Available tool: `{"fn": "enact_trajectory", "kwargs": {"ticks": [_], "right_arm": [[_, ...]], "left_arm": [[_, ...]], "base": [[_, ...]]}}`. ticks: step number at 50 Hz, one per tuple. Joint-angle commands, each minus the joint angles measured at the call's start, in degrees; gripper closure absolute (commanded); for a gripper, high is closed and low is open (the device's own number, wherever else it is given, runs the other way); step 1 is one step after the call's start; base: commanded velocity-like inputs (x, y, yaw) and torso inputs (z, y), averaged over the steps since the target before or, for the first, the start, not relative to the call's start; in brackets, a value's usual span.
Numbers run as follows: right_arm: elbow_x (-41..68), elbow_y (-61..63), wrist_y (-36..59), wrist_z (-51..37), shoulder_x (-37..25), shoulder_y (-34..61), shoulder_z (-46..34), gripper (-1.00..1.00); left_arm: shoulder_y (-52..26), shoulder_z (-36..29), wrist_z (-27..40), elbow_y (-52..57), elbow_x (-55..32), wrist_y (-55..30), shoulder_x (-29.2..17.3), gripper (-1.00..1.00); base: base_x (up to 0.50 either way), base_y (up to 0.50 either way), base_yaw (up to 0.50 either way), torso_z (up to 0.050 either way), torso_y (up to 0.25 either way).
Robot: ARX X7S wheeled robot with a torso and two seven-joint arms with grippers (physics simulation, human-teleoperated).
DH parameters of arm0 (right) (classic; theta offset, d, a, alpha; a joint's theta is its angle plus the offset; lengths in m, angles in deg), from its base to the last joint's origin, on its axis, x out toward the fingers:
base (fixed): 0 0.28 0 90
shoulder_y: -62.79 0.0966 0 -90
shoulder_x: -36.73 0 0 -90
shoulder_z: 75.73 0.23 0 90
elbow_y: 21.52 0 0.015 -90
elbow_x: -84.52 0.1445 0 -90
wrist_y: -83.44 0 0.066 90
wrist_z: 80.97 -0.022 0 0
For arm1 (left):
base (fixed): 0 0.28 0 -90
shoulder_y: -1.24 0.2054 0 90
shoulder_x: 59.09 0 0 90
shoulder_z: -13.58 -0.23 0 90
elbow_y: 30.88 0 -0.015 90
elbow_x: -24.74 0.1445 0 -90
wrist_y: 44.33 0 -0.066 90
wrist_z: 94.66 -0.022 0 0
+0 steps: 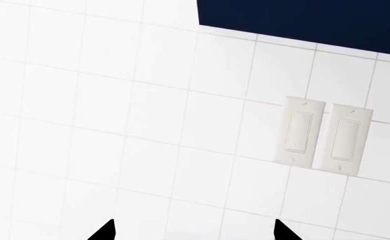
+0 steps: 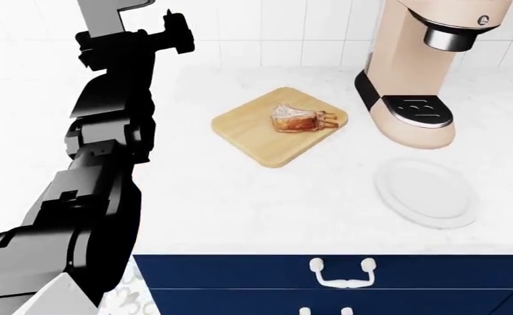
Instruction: Pick the lamb chop from the plate and place it on the cutting board. Then pick the condiment bottle from the cabinet and place it next to the cutting board.
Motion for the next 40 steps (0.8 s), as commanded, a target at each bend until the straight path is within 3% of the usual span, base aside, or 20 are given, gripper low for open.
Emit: {"fn": "enact_trajectory", "kwargs": {"ticks": [1,12,27,40], "right_arm": [[0.6,6.4,-2.6,-1.8,-1.2,-8.5,1.8,1.00],[-1.9,14.4,-5.7,-1.3,-2.6,-18.3,3.5,1.00],[-12.9,20.6,-9.4,8.5,-2.5,-34.2,3.6,1.00],[-16.5,25.6,-11.5,10.2,-6.9,-43.5,5.6,1.00]], "left_arm": [[0.1,-0.2,0.0,0.0,-0.1,0.0,0.0,-1.00],[0.1,-0.2,-0.1,0.0,-0.1,0.0,0.0,-1.00],[0.1,-0.1,-0.1,0.0,-0.1,0.1,0.0,-1.00],[0.1,-0.3,-0.3,0.0,-0.1,0.0,0.0,-1.00]], "base": [[0.00,0.00,0.00,0.000,0.000],[0.00,0.00,0.00,0.000,0.000],[0.00,0.00,0.00,0.000,0.000],[0.00,0.00,0.00,0.001,0.001]]}}
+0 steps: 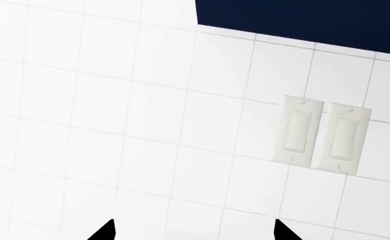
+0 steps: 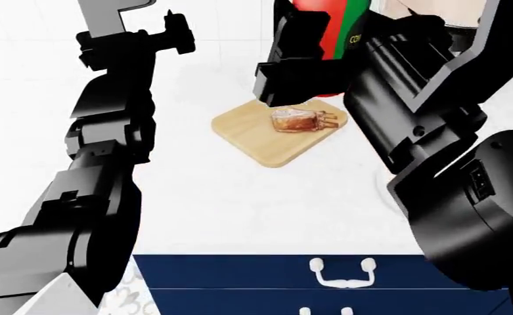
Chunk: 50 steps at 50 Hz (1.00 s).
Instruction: Pick the lamb chop from the plate and place it on the cutting board. Then pick the condiment bottle from the cabinet and place it next to the cutting board.
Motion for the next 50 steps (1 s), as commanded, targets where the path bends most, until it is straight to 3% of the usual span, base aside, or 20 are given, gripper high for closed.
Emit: {"fn": "enact_trajectory", "kwargs": {"ticks": [1,22,50], "right_arm": [[-4.3,4.7,-1.8,2.4,-3.4,-8.7,2.3,1.00],[-5.2,13.6,-7.5,1.4,-14.6,-25.4,11.1,1.00],[-35.3,4.9,-12.9,20.0,-7.6,-36.1,2.5,1.00]], "left_arm": [[0.0,-0.1,-0.1,0.0,0.0,0.0,0.0,-1.00],[-0.1,-0.4,-0.3,0.0,0.0,0.1,0.1,-1.00],[0.0,-0.6,-0.2,0.0,0.0,0.2,0.1,-1.00]], "base": [[0.00,0.00,0.00,0.000,0.000],[0.00,0.00,0.00,0.000,0.000],[0.00,0.00,0.00,0.000,0.000]]}}
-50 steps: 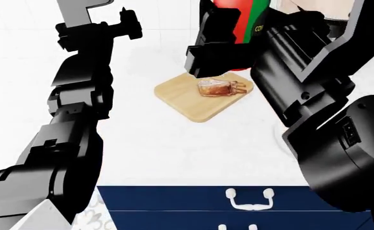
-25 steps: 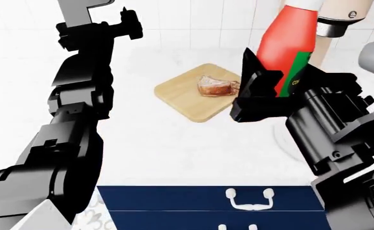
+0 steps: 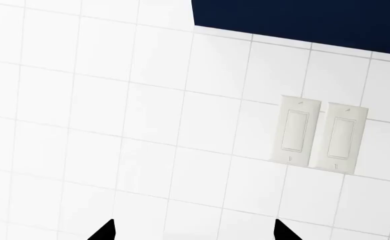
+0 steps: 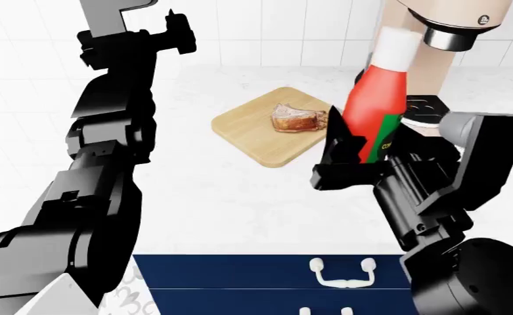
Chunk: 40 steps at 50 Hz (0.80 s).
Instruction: Pick the lamb chop from the plate and place it on the cutting board. Then pick the condiment bottle from the cabinet and place it next to the cutting board.
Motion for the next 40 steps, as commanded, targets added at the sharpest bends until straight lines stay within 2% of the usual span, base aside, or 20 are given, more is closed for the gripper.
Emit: {"fn": "enact_trajectory", "kwargs": {"ticks": [1,7,15,28,40], "right_arm": [[-15.3,-1.6,-3.6,7.2,1.9,-3.1,-2.6,1.00],[-25.6,-3.7,-6.1,8.1,3.6,-3.1,-5.7,1.00],[-32.9,-7.6,-10.7,8.7,6.7,-3.8,-7.8,1.00],[-36.0,-19.2,-15.6,14.6,12.5,-2.3,-11.6,1.00],[-37.1,-26.3,-17.9,16.8,14.9,-1.9,-12.5,1.00]], "left_arm": [[0.0,-0.1,0.0,0.0,0.0,0.0,0.0,-1.00],[0.0,-0.1,0.0,0.0,0.0,0.1,0.0,-1.00],[0.0,-0.2,-0.1,0.0,0.0,0.1,0.0,-1.00],[0.0,-0.5,0.0,0.0,0.0,0.1,0.0,-1.00],[0.0,-0.5,-0.1,0.0,0.0,0.1,0.0,-1.00]], "base": [[0.00,0.00,0.00,0.000,0.000],[0.00,0.00,0.00,0.000,0.000],[0.00,0.00,0.00,0.000,0.000],[0.00,0.00,0.00,0.001,0.001],[0.00,0.00,0.00,0.000,0.000]]}}
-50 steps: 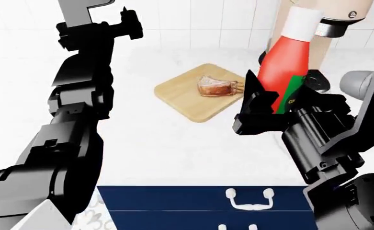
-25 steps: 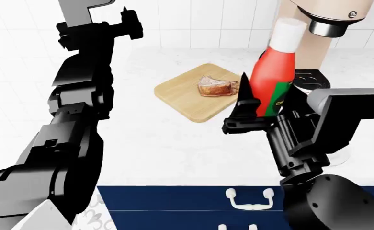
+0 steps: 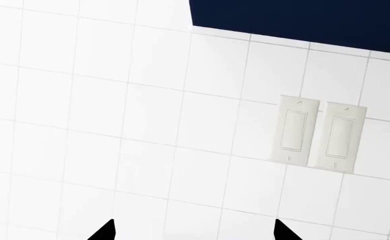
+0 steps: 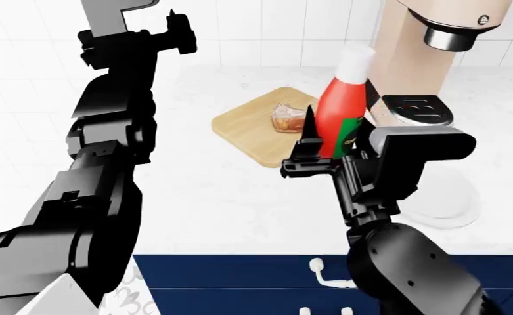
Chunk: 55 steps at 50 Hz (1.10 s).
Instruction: Pick the lamb chop from the plate and place it on the cutting board. Then pick the condiment bottle from the cabinet and place it next to the cutting board.
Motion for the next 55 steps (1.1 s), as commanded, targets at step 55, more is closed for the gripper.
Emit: {"fn": "enact_trajectory", "kwargs": {"ticks": [55], "right_arm": [[-8.8,-25.1,-10.7,7.3,8.2,-0.1,-4.1,1.00]], "left_arm": [[0.1,-0.6,-0.2,0.0,-0.1,0.2,0.0,-1.00]], "base": [[0.00,0.00,0.00,0.000,0.001]]}}
